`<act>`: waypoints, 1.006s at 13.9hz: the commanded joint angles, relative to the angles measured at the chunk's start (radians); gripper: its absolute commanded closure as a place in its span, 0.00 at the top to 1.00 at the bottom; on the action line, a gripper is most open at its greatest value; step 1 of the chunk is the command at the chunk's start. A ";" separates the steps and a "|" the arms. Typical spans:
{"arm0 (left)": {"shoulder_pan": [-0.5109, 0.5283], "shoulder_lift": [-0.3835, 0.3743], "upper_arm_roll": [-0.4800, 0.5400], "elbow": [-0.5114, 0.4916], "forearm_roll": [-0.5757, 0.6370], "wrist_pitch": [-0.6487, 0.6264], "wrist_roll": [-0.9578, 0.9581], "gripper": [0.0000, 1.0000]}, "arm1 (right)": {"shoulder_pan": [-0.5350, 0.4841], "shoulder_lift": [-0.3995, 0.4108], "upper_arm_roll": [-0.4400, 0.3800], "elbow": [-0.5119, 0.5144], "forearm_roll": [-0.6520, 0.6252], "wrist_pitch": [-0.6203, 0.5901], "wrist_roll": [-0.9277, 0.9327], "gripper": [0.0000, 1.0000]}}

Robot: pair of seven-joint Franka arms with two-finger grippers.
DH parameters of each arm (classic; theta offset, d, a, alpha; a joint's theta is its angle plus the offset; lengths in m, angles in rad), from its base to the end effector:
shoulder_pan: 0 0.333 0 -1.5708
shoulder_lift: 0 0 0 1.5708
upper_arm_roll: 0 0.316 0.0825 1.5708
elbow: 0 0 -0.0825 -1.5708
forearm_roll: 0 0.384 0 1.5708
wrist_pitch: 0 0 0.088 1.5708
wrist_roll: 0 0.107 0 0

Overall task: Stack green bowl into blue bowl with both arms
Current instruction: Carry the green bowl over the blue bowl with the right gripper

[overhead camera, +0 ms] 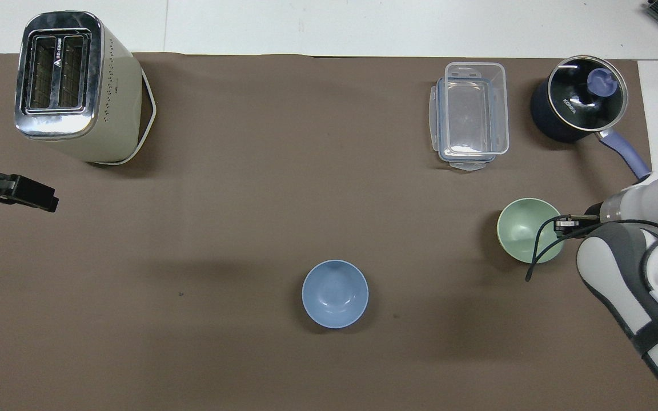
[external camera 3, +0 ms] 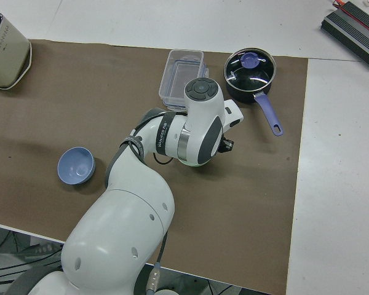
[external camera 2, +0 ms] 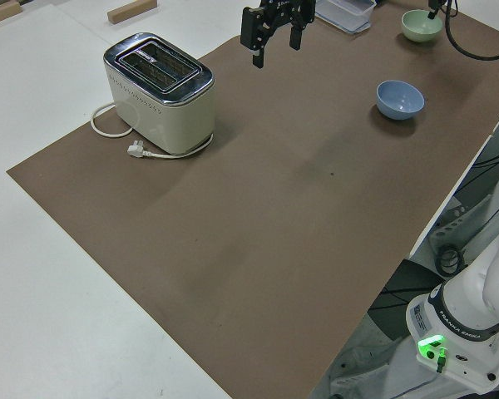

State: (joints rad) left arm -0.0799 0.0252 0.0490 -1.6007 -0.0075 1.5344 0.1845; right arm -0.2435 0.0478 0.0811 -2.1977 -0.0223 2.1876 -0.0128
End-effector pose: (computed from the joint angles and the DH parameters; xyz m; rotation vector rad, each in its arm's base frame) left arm 0.5559 -0.0183 0.5935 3.1070 -0.3358 -0.1419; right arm 0.5234 -0.0867 0.3574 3.1242 -0.2130 -0.0920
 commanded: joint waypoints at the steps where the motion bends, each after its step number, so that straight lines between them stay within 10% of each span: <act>1: 0.008 0.009 -0.009 0.021 0.020 -0.019 -0.011 1.00 | 0.010 -0.097 0.022 -0.005 0.056 -0.099 -0.032 0.00; 6: 0.009 0.009 -0.009 0.021 0.020 -0.019 -0.011 1.00 | 0.186 -0.230 0.023 -0.008 0.134 -0.225 0.002 0.00; 14: 0.009 0.009 -0.009 0.021 0.020 -0.019 -0.011 1.00 | 0.565 -0.217 0.025 -0.013 0.134 -0.137 0.299 0.00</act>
State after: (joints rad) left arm -0.0799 0.0252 0.0490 -1.6007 -0.0075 1.5344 0.1842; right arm 0.2443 -0.1808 0.1106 -2.1965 0.0991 2.0055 0.1907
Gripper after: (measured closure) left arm 0.000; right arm 0.956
